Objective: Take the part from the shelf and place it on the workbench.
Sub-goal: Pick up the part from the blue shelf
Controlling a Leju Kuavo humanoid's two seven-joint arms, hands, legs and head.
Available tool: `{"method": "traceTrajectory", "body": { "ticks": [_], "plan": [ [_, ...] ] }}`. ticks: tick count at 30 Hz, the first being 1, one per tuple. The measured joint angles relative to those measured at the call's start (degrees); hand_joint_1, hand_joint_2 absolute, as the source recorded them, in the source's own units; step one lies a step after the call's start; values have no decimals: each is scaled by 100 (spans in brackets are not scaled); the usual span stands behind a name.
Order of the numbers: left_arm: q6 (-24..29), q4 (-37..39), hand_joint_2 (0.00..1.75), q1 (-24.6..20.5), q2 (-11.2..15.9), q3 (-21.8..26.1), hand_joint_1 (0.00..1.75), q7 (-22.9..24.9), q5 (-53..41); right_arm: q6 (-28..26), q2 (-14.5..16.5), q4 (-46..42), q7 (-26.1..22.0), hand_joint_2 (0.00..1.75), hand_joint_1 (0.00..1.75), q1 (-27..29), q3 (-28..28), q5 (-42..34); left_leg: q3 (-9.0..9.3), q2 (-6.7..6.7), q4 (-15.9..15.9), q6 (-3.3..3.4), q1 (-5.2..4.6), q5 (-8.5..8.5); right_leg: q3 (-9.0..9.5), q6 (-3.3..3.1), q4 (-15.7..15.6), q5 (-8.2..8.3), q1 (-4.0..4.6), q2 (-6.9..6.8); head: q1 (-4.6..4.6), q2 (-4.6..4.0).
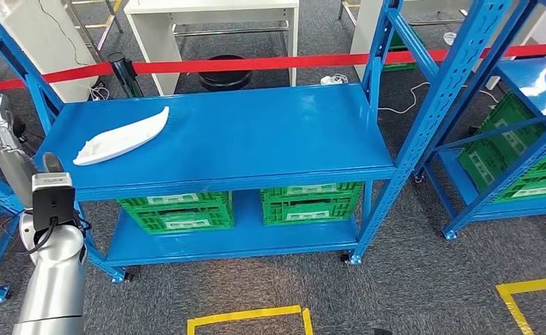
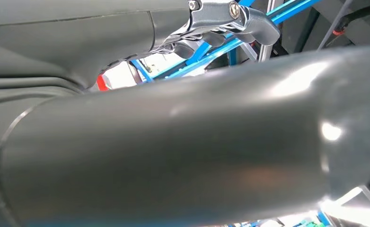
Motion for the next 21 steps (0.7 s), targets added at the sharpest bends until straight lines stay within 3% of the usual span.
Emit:
{"method": "traceTrajectory", "body": {
  "ticks": [1, 3, 6, 8, 9, 11, 12, 13, 14, 16, 17, 19, 21],
  "plan": [
    [-3, 2, 0, -5, 1, -2, 0, 2, -16, 19, 6, 0, -21, 0, 0, 1, 0, -1, 148, 17, -376, 20, -6, 226, 55, 22, 0, -52, 5, 1, 3, 0],
    [-5, -4, 0, -8, 1, -10, 0, 17, -60, 41, 17, 0, -45, 0, 0, -7, -1, -1, 376, 37, -916, 77, -29, 399, 97, 83, 4, -130, 19, 4, 2, 0],
    [-6, -31, 0, 2, -1, -21, 0, 42, -92, 53, 26, 0, -50, 0, 0, -19, -2, -1, 434, 10, -1038, 181, -37, 312, 113, 181, -30, -186, 24, -10, 20, 0],
    [-5, -57, 0, -5, -2, -22, 0, 45, -95, 54, 28, 0, -48, 0, 0, -22, -2, -1, 500, 0, -1085, 248, -14, 282, 60, 239, 152, -300, 24, -14, 33, 0],
    [-5, -69, 0, -6, -3, -23, 0, 50, -103, 56, 28, 0, -45, 0, 0, -24, -2, -1, 539, 2, -1104, 278, -2, 265, -77, 259, 424, -416, 18, -12, 40, 0],
    [-8, -77, 0, 8, -8, -27, 0, 72, -137, 59, 28, 0, -32, 0, 0, -21, -4, -2, 592, 4, -1108, 316, -5, 212, -557, 283, 1216, -678, 9, -10, 55, 0],
    [-13, -79, 0, 26, -10, -29, 0, 84, -161, 60, 28, 0, -24, 0, 0, -14, -7, -3, 620, 1, -1107, 321, -7, 182, -788, 290, 1528, -723, 5, -10, 56, 0],
    [-18, -84, 0, 44, -14, -30, 0, 98, -183, 59, 28, 0, -19, 0, 0, -6, -15, -5, 657, -5, -1106, 318, -9, 148, -932, 292, 1643, -646, 2, -10, 57, 0],
    [-28, -94, 0, 58, -18, -30, 0, 110, -202, 57, 28, 0, -14, 0, 0, 0, -26, -5, 704, -13, -1103, 309, -9, 110, -958, 290, 1516, -445, 0, -11, 58, 0],
    [-52, -130, 0, 75, -32, -30, 0, 126, -233, 53, 28, 0, -9, 0, 0, 4, -53, -5, 802, -27, -1097, 274, -8, 20, -738, 262, 774, 109, -4, -10, 62, 0],
    [-63, -147, 0, 78, -38, -30, 0, 130, -249, 53, 28, 0, -8, 0, 0, 1, -66, -4, 832, -33, -1088, 246, -17, -30, -593, 240, 407, 267, 4, -8, 62, 0],
    [-73, -174, 0, 89, -44, -30, 0, 132, -277, 58, 29, 0, -7, 0, 0, -5, -86, -1, 851, -38, -1093, 189, -35, -101, -444, 186, 77, 303, 21, -5, 56, 0],
    [-76, -208, 0, 104, -46, -28, 0, 131, -292, 66, 30, 0, 0, 0, 0, -6, -95, -1, 887, -38, -1116, 122, -35, -137, -403, 120, 43, 249, 25, -2, 51, 0]
  ]
}}
